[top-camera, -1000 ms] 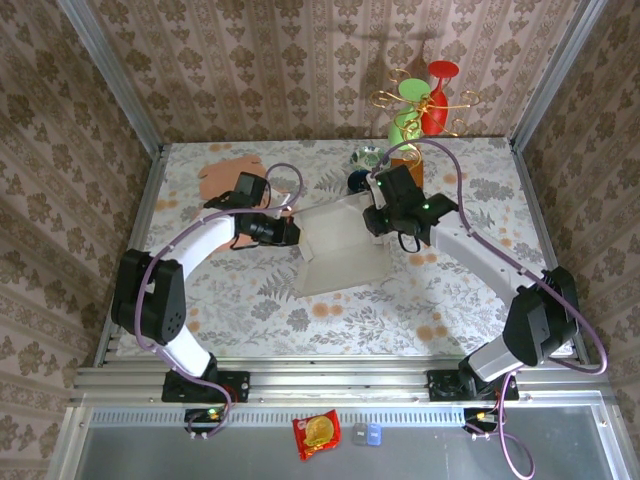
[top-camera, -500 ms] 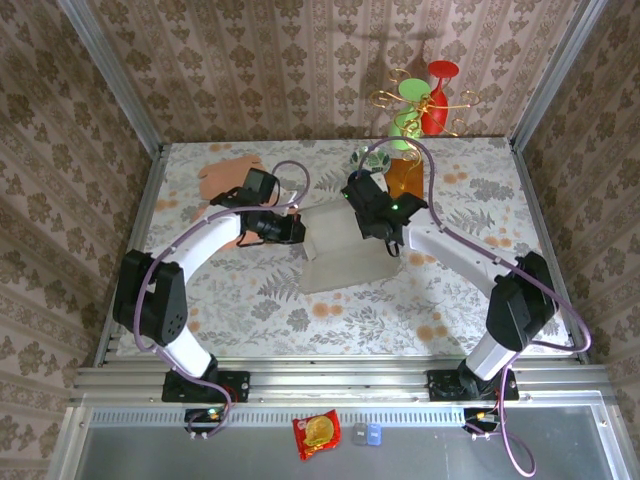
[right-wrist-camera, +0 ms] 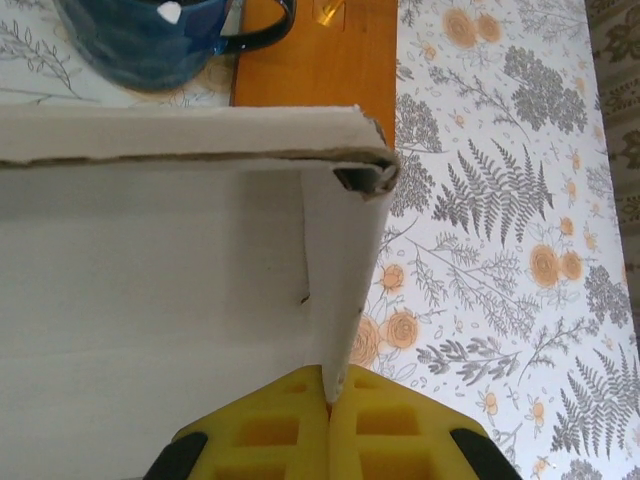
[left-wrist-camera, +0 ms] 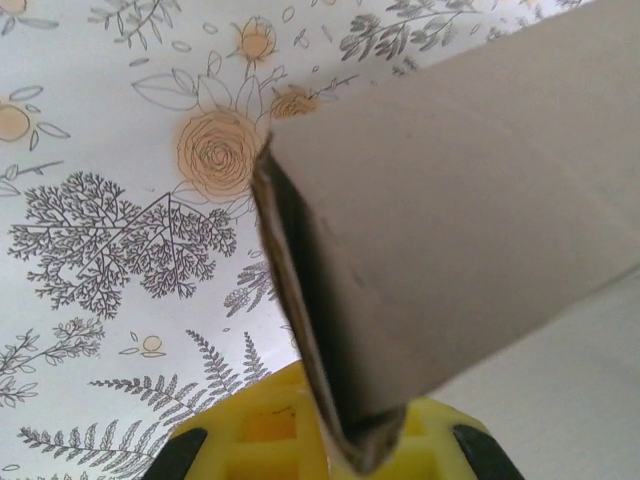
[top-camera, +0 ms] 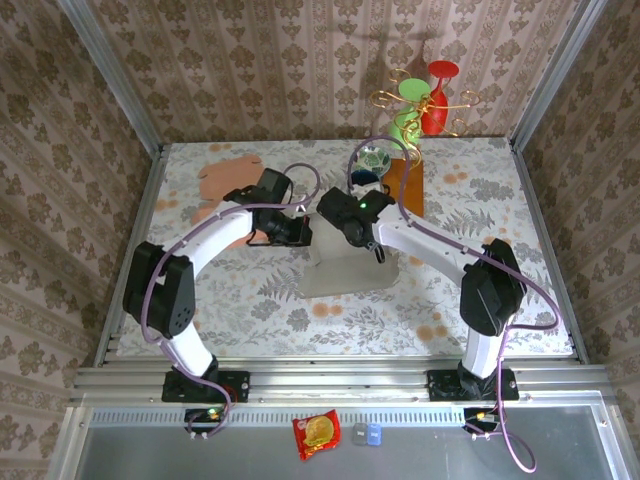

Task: Fold the paper box

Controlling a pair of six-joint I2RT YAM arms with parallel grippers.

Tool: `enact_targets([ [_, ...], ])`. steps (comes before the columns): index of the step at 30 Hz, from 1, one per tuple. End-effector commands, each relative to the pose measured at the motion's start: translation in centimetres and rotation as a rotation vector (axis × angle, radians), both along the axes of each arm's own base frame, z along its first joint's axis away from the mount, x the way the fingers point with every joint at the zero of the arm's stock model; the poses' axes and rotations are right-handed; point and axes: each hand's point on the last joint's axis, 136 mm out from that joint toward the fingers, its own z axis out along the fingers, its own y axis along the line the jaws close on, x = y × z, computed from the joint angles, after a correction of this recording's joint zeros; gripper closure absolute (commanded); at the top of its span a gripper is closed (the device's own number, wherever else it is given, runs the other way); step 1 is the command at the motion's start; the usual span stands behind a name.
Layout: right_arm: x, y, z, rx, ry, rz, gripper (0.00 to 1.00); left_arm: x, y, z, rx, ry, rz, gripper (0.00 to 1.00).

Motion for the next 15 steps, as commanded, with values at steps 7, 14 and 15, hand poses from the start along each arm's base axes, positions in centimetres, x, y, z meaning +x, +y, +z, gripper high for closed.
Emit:
enact_targets([
  [7,-0.8,2.0,-2.3,0.308,-0.002,0.076,1.00,-0.5,-0.4,-0.6,0.007,0.027,-0.008,1.00],
  [14,-1.0,0.6,-3.6,0.367,0.043,0.029,0.94,-1.1,-0.2,-1.0,0.026,0.033,-0.031,1.00],
  [15,-0.9,0.5,-3.6,0.376,0.042,0.029,0.93,-1.1,-0.2,-1.0,0.028,0.031,-0.032,1.00],
])
